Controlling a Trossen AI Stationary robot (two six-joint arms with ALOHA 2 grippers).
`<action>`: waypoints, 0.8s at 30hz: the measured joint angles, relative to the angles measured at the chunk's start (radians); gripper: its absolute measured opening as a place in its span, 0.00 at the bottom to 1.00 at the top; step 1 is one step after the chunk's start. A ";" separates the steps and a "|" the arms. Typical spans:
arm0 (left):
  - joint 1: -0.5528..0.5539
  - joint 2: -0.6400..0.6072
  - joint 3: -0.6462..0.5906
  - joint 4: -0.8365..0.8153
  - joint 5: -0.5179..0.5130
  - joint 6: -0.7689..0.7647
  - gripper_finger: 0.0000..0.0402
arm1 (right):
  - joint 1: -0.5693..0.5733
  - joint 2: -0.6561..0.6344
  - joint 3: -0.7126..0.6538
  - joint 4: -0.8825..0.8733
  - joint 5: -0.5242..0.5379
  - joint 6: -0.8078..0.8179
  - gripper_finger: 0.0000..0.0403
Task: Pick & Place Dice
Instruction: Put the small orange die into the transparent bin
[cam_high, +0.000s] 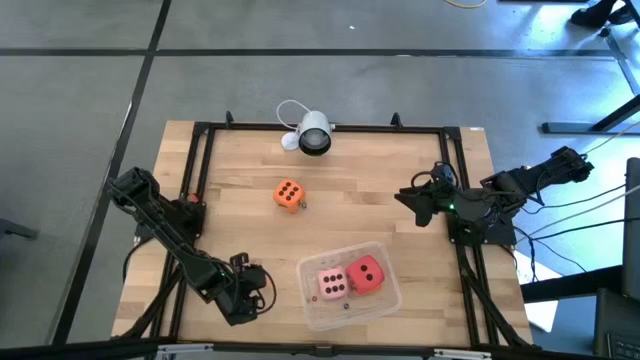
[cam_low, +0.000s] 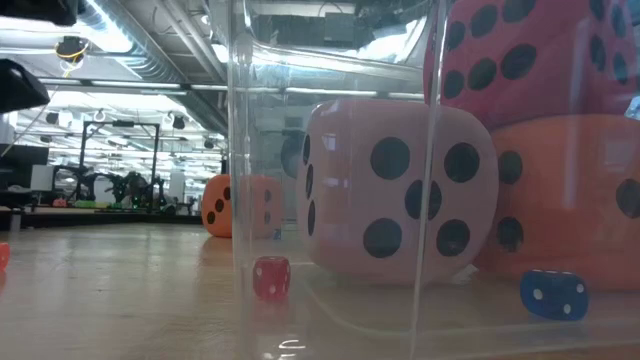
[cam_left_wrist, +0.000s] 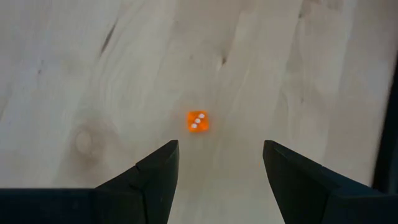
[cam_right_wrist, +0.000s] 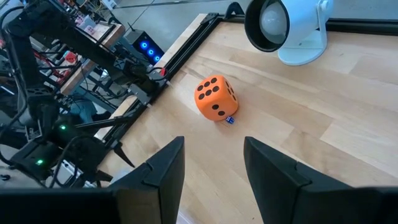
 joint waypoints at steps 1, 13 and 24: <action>0.001 0.000 -0.006 0.004 -0.008 0.000 0.56 | 0.000 0.000 0.000 0.000 0.000 0.000 0.41; 0.054 0.000 -0.100 0.126 -0.006 0.021 0.56 | 0.000 0.000 0.000 0.000 0.000 -0.003 0.41; 0.082 0.004 -0.105 0.137 0.041 0.080 0.56 | 0.000 0.000 0.000 0.000 0.000 -0.004 0.41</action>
